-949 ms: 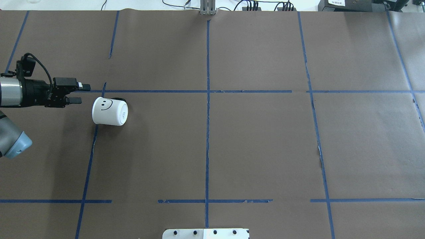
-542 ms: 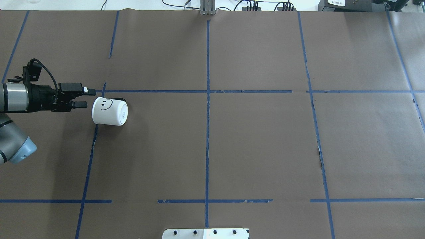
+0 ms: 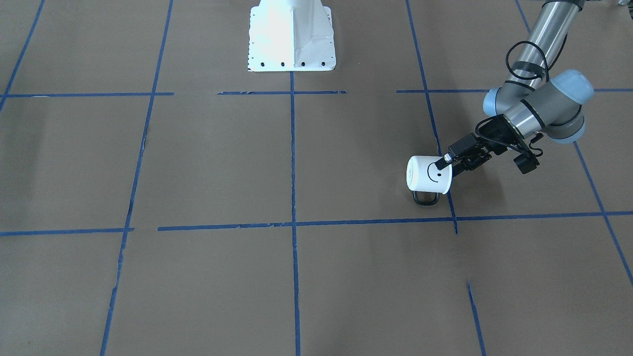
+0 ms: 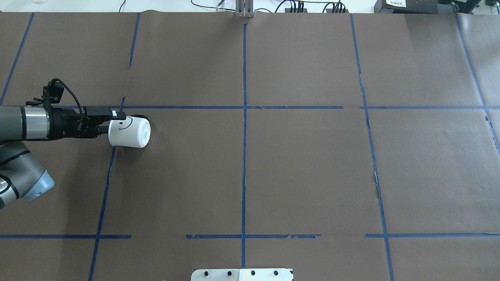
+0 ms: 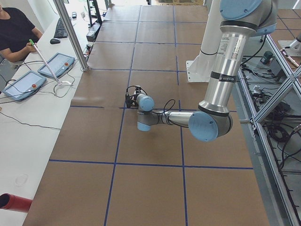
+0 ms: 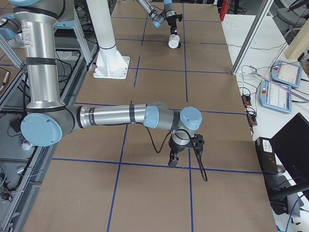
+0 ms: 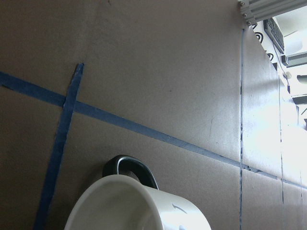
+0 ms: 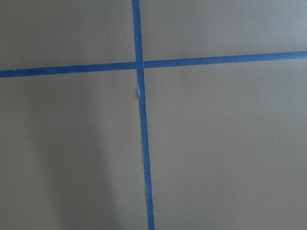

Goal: Flip mug
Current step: 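Close the left gripper on the rim of the white mug, then lift the mug with the left gripper and carry it toward the table centre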

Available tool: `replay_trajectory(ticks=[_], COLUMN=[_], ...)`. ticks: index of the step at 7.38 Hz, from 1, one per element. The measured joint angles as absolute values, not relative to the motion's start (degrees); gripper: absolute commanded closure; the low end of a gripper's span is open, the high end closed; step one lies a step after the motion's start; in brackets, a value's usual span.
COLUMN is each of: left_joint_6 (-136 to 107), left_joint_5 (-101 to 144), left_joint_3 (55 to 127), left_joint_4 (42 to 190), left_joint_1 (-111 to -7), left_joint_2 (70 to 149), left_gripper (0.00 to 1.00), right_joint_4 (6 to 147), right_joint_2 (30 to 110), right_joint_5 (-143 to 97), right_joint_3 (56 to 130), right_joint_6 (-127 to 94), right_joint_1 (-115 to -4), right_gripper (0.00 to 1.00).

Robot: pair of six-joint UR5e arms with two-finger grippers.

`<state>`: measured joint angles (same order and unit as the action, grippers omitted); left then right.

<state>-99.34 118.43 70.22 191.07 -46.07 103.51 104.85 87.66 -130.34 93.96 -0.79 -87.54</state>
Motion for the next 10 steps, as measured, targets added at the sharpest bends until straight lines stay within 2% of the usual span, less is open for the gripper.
replay_trajectory(ticks=[4,5,6,8,10], left_joint_6=[-99.4,-99.42,-99.51,-104.32,-112.17], left_joint_5=[118.47,118.47,118.52,118.74,121.05], left_joint_3=[70.25,70.31,70.55,73.27,79.19], left_joint_4=[190.99,190.99,190.99,190.77,189.15], left_joint_1=[-45.65,-45.62,-45.62,-45.62,-45.66], left_joint_2=[104.29,104.45,104.59,104.66,104.6], left_gripper=[0.67,0.79,0.99,1.0,1.0], right_joint_4=[104.85,104.85,104.85,104.85,104.85], right_joint_2=[87.71,87.7,87.69,87.7,87.71], right_joint_5=[-130.34,-130.34,-130.34,-130.34,-130.34], right_joint_3=[93.96,93.96,93.96,93.96,93.96], right_joint_6=[-0.79,-0.79,-0.79,-0.79,-0.79], right_joint_1=[-87.54,-87.54,-87.54,-87.54,-87.54], right_gripper=[0.0,0.0,0.0,0.0,0.0])
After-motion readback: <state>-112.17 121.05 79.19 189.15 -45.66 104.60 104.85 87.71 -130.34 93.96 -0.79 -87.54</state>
